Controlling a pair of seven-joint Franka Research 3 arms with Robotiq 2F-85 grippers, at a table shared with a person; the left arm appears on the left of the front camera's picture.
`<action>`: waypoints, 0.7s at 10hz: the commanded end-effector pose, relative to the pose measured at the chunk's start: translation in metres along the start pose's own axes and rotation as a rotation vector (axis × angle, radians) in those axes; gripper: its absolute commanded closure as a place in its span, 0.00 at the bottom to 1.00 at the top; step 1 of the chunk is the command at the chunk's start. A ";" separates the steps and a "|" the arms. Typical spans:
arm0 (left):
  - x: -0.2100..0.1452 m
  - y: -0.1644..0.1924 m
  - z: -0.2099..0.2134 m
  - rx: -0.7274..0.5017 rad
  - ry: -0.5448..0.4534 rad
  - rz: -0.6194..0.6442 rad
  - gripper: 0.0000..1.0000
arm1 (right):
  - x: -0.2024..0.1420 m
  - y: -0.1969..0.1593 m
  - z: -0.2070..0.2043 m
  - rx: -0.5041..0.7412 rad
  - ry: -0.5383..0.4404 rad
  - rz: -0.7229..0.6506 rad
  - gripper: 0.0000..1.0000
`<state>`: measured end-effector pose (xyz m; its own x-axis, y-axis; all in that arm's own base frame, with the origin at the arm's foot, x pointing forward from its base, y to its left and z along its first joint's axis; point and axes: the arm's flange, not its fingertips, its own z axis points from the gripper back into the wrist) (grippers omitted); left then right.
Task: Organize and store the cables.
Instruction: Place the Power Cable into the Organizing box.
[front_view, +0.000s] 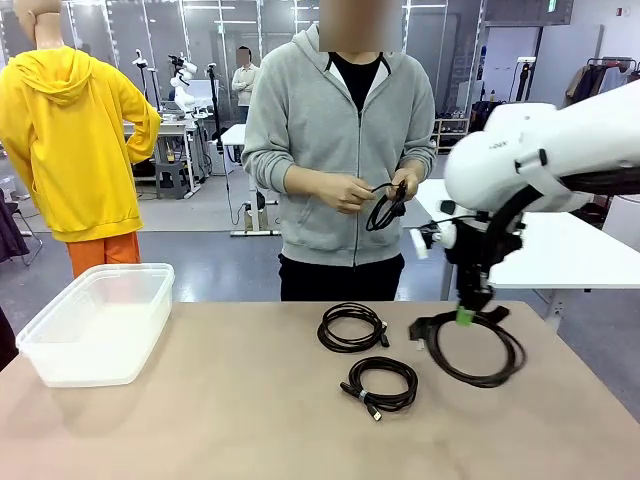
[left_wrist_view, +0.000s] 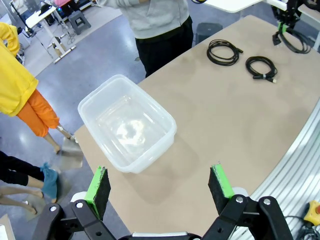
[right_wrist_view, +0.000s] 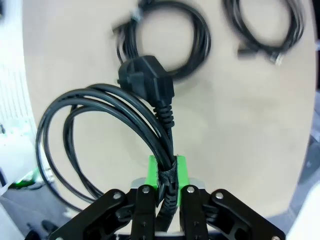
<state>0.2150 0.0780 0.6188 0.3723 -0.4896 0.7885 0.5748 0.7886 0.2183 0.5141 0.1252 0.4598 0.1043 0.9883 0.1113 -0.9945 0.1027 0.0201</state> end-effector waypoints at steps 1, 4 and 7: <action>0.000 0.000 0.001 0.009 0.004 -0.001 0.00 | 0.059 -0.011 -0.002 0.002 -0.062 0.006 1.00; 0.000 0.000 0.001 0.009 0.004 -0.001 0.00 | 0.183 0.010 -0.017 -0.007 -0.059 0.075 1.00; 0.000 0.000 0.001 0.009 0.004 -0.001 0.00 | 0.254 0.025 -0.054 0.036 -0.072 0.109 1.00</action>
<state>0.2151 0.0780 0.6187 0.3724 -0.4894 0.7885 0.5750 0.7886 0.2179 0.4994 0.3800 0.4412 -0.0332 0.9774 0.2087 -0.9980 -0.0435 0.0449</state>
